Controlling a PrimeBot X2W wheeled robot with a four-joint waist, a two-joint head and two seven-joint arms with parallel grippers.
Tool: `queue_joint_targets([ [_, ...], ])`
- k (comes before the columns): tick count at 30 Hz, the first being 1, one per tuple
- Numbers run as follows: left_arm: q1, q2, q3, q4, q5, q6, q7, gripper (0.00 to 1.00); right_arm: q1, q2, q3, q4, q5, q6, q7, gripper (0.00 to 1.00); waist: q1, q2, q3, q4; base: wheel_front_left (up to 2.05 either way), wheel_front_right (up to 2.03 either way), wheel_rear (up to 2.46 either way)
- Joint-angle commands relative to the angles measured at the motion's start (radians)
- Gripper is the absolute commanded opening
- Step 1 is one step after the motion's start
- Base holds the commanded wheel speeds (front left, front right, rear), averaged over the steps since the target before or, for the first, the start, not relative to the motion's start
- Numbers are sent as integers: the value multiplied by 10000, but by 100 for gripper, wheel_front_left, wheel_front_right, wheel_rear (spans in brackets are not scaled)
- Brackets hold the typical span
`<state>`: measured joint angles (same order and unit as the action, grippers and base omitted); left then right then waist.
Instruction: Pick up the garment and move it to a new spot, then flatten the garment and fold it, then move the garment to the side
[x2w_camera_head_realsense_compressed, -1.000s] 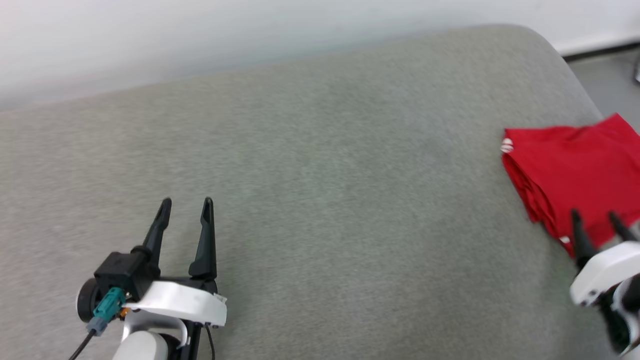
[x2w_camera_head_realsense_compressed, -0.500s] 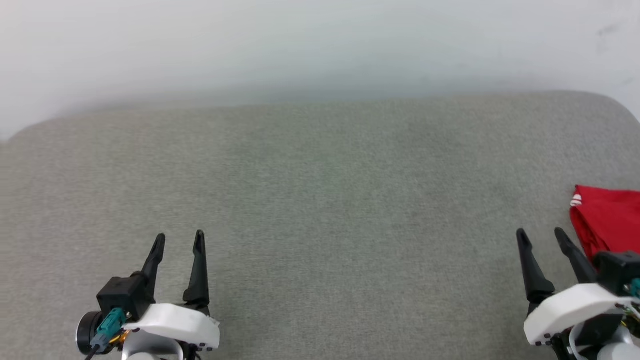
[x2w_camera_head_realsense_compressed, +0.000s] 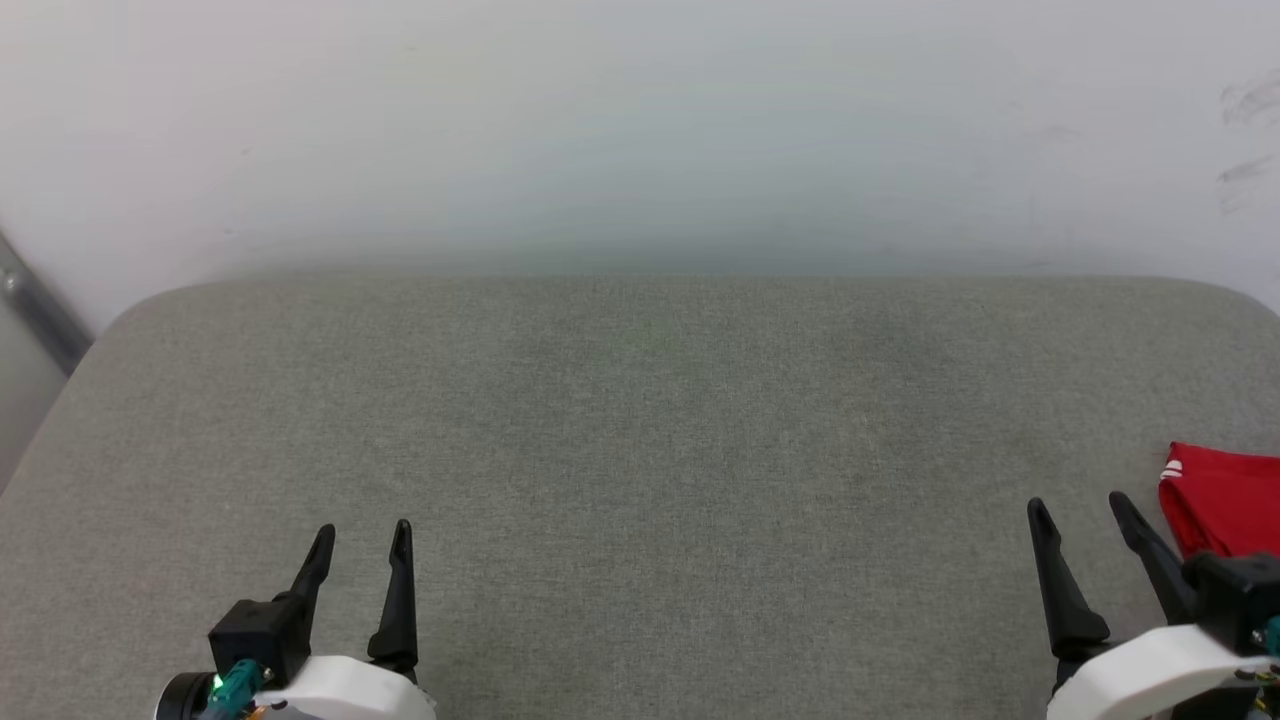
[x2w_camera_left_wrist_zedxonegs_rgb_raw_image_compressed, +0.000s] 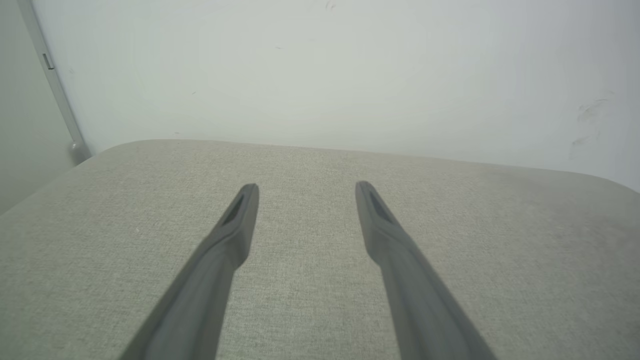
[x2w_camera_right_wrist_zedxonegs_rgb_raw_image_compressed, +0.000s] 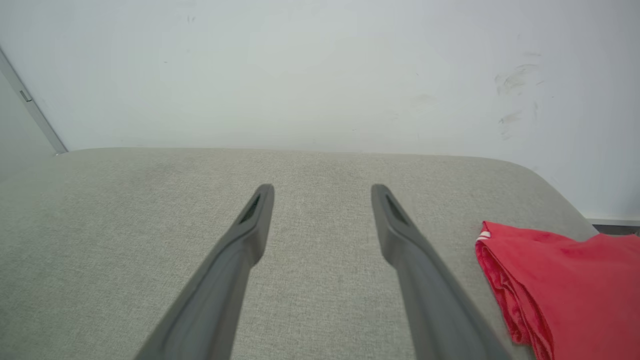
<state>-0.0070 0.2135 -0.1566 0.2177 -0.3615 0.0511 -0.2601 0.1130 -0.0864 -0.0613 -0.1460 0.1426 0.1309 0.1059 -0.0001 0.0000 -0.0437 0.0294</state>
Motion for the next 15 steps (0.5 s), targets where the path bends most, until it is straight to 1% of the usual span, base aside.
queue_joint_targets([
  [1,120,-5,27,23,90,-49,-66,100,194,61,-7,-61,3,-5,-9,100,1,0,-61,6,0,0,0],
  [5,188,-159,154,69,167,-137,-68,100,368,134,-20,-181,-40,-5,-5,100,1,0,-115,4,0,0,0],
  [15,72,-355,421,155,375,-322,-69,100,215,186,131,-242,-107,-5,-42,100,1,0,-80,-18,0,0,0],
])
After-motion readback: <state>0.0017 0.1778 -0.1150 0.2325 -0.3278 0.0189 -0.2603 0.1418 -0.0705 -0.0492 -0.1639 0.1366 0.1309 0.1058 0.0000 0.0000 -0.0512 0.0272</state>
